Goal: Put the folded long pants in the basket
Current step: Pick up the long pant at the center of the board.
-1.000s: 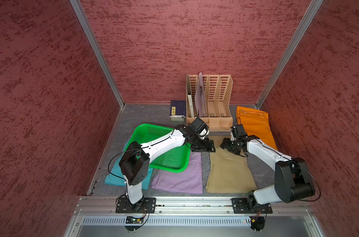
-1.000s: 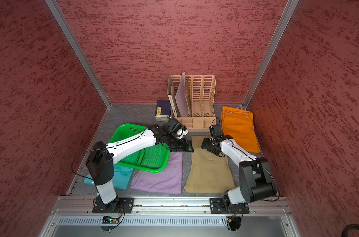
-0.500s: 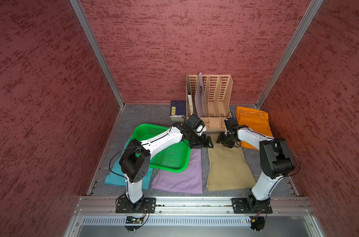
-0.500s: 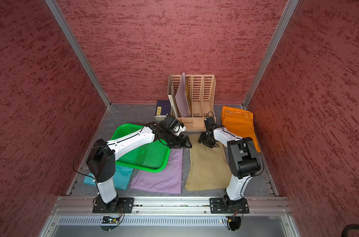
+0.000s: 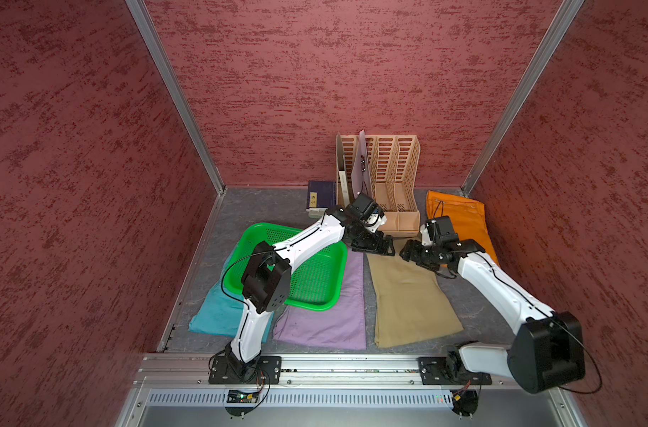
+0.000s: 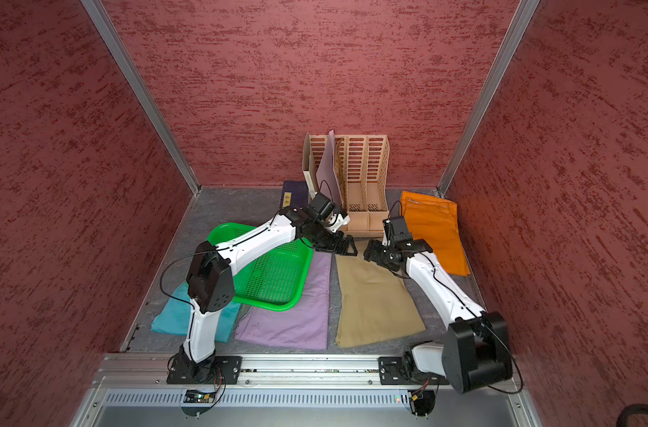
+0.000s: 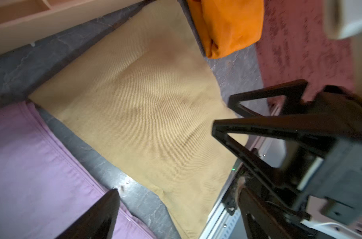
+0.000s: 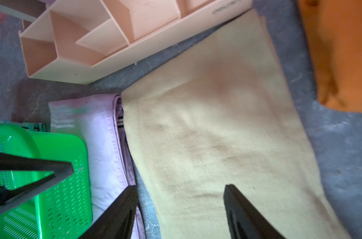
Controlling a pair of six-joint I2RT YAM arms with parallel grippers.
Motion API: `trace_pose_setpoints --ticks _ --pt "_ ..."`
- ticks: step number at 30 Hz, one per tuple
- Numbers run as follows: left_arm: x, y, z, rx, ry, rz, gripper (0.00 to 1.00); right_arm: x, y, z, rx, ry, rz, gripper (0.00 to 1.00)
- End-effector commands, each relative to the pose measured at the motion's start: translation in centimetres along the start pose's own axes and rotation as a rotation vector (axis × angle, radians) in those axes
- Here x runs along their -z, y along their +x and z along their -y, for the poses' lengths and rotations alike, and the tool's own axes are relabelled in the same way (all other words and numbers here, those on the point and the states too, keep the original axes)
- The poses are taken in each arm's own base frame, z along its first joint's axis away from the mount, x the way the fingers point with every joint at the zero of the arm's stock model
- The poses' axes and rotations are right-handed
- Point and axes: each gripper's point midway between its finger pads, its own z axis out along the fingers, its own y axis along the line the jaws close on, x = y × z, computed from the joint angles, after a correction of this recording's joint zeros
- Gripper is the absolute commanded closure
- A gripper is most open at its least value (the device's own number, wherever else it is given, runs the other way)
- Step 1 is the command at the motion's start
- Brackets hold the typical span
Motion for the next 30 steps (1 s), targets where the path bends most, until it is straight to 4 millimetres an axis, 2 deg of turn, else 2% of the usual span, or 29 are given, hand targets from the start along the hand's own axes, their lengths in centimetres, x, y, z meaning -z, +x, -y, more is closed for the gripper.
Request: trace_pose_setpoints --ticks 1,6,9,14,20,25,30 --pt "-2.1 0.3 -1.8 -0.124 -0.115 -0.062 0.04 0.2 1.4 4.0 -0.076 0.128 0.008 0.28" --pt "-4.1 -2.1 -2.9 -0.257 -0.193 -0.037 0.01 -0.8 2.7 6.1 -0.167 0.144 0.022 0.25" --pt "-5.5 -3.4 -3.9 -0.321 -0.228 -0.029 0.0 -0.8 2.9 6.1 -0.179 0.133 0.022 0.25" --pt "-6.7 -5.2 -5.2 -0.331 -0.244 -0.019 0.0 -0.1 3.3 6.2 -0.155 0.142 0.008 0.24" --pt "-8.7 -4.5 -6.8 -0.366 -0.259 -0.06 0.0 0.9 4.7 6.3 -0.162 0.124 -0.001 0.24" --pt "-9.8 -4.7 -8.0 -0.369 -0.279 -0.058 0.0 1.9 4.9 6.1 -0.152 0.114 -0.002 0.24" --pt "-11.6 -3.9 -8.6 -0.36 -0.253 -0.086 0.0 2.4 5.0 5.3 -0.154 0.079 -0.011 0.24"
